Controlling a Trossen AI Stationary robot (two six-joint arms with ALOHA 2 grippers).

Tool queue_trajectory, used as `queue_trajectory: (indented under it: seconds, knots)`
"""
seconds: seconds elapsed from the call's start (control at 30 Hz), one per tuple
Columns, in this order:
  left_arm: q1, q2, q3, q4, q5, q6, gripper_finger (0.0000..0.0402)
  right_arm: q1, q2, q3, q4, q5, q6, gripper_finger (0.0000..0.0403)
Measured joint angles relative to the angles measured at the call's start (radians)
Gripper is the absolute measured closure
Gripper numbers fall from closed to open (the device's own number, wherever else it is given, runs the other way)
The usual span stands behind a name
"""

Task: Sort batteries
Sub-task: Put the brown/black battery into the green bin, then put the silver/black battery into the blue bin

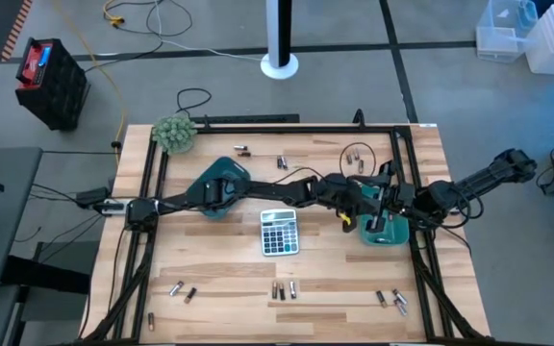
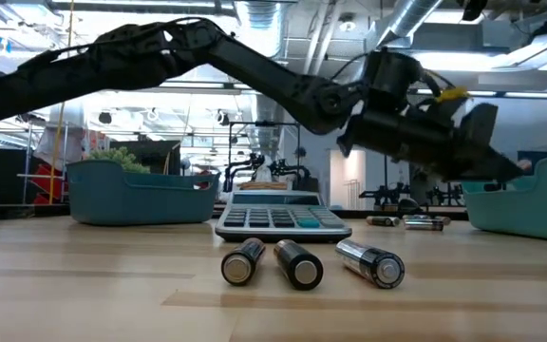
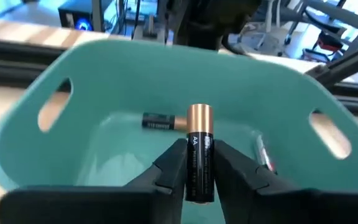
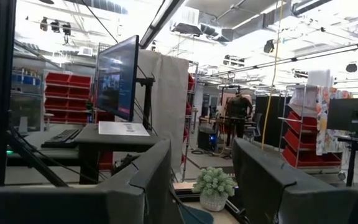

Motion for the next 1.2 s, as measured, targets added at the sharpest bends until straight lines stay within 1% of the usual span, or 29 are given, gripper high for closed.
queue_trajectory:
  seconds: [0.13, 0.2, 0.3, 0.4, 0.43, 0.5, 0.63, 0.7, 0.77, 0.83, 0.97, 1.07, 1.13, 1.2]
  knots:
    - [0.000, -0.010, 0.000, 0.009, 0.000, 0.016, 0.0260, 0.000, 0.000, 0.000, -0.004, 0.000, 0.001, 0.0216]
    - [0.001, -0.023, 0.000, -0.025, 0.000, 0.025, 0.0228, 0.000, 0.000, 0.000, -0.007, 0.000, 0.001, 0.0216]
    - [0.007, -0.048, 0.000, -0.077, 0.012, 0.041, 0.0201, 0.000, 0.000, 0.000, -0.016, -0.001, 0.001, 0.0216]
    - [0.022, -0.082, 0.000, -0.112, 0.048, 0.050, 0.0198, 0.011, 0.000, 0.000, -0.023, 0.000, -0.018, 0.0216]
    - [0.028, -0.093, 0.000, -0.115, 0.075, 0.054, 0.0201, 0.020, 0.000, 0.000, -0.024, 0.000, -0.030, 0.0216]
    - [0.038, -0.112, -0.021, -0.072, 0.113, 0.046, 0.0211, 0.045, 0.000, 0.000, -0.022, 0.001, -0.057, 0.0216]
    - [0.049, -0.159, -0.112, 0.045, 0.120, 0.031, 0.0241, 0.100, -0.006, 0.000, -0.009, 0.017, -0.105, 0.0216]
    - [0.053, -0.203, -0.186, 0.101, 0.114, 0.025, 0.0262, 0.121, -0.012, 0.000, -0.008, 0.062, -0.119, 0.0216]
    - [0.054, -0.263, -0.280, 0.153, 0.079, 0.041, 0.0287, 0.136, -0.014, 0.000, -0.018, 0.110, -0.128, 0.0216]
    - [0.058, -0.344, -0.398, 0.189, 0.038, 0.064, 0.0313, 0.142, -0.014, 0.000, -0.030, 0.131, -0.128, 0.0216]
    - [0.073, -0.521, -0.687, 0.337, -0.005, 0.070, 0.0361, 0.134, -0.014, 0.000, -0.063, 0.164, -0.105, 0.0216]
    - [0.082, -0.672, -0.913, 0.467, -0.053, 0.069, 0.0389, 0.108, -0.014, 0.000, -0.119, 0.189, -0.056, 0.0216]
    - [0.085, -0.768, -1.057, 0.557, -0.093, 0.078, 0.0398, 0.083, -0.014, 0.000, -0.162, 0.193, -0.006, 0.0216]
    - [0.087, -0.858, -1.201, 0.637, -0.135, 0.083, 0.0399, 0.047, -0.014, 0.000, -0.204, 0.200, 0.047, 0.0216]
